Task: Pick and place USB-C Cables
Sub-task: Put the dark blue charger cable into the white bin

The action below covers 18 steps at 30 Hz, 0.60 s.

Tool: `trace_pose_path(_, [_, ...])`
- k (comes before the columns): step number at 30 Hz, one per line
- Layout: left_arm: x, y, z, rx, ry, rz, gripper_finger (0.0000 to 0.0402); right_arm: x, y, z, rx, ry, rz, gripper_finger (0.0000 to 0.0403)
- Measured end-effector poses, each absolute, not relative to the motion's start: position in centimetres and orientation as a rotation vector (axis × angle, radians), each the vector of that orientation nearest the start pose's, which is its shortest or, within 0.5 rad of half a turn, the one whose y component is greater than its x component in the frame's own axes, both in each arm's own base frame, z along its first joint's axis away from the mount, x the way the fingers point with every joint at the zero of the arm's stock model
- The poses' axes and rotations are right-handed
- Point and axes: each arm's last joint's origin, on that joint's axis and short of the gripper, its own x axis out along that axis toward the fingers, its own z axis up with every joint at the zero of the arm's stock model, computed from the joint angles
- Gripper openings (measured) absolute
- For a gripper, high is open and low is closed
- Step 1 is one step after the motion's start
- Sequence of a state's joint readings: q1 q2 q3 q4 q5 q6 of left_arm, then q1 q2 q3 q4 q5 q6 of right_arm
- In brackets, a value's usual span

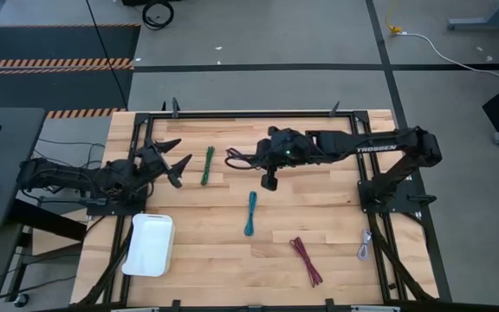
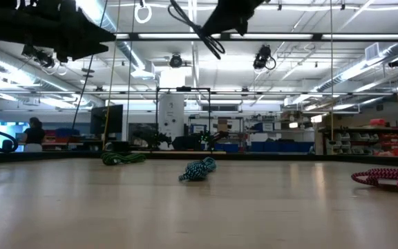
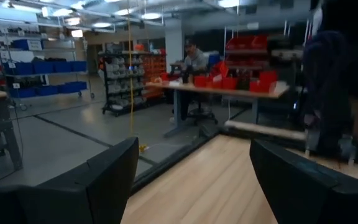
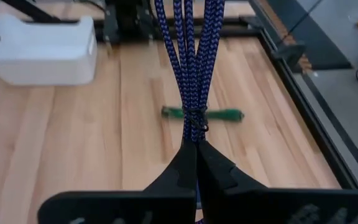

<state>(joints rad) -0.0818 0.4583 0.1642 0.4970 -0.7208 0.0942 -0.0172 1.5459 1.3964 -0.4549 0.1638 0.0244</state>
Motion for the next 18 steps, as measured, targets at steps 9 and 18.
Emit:
trace_pose_path(9, [12.4, -0.4, 24.2, -0.038, -0.374, 0.137, 0.0318, 36.3, 0.4, 33.8, -0.032, 0.454, -0.139, 0.0000])
trace_pose_path(18, [13.0, -0.5, 23.4, 0.004, -0.290, 0.122, 0.0318, 39.5, 1.7, 31.6, -0.060, 0.368, -0.072, 0.0000])
